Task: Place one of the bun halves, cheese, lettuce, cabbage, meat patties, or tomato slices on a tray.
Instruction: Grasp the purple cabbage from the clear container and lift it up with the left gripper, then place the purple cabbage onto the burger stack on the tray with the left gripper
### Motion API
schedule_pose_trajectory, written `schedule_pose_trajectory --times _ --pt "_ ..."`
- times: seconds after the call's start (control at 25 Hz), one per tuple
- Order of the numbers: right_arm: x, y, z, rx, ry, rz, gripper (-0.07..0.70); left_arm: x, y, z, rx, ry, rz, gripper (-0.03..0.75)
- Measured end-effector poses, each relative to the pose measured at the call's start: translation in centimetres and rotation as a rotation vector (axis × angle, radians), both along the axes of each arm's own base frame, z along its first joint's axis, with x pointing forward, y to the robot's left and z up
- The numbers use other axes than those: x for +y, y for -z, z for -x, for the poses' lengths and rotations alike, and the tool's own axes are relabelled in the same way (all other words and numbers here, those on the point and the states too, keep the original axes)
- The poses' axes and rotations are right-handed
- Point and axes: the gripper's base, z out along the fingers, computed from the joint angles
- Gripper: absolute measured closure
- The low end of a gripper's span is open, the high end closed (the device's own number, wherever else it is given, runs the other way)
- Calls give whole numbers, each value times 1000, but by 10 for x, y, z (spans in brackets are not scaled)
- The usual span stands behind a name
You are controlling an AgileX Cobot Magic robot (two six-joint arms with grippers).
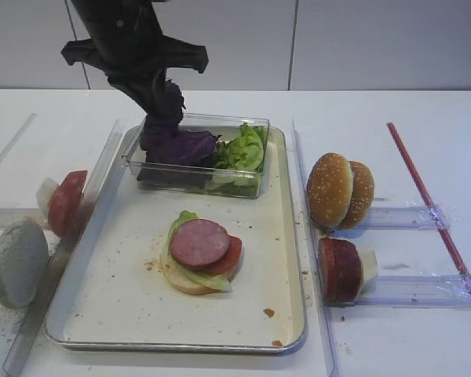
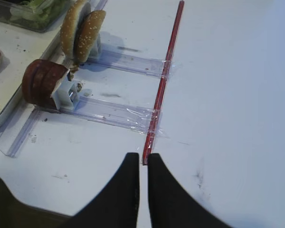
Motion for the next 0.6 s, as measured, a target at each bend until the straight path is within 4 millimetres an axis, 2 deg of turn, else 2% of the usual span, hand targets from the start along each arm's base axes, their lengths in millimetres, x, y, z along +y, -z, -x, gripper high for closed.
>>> schedule_pose_trajectory --times 0.36,0.6 --pt "0 0 0 0 0 0 553 21 -28 54 -6 0 29 706" --pt "0 0 0 0 0 0 553 17 -33 81 -3 43 30 706"
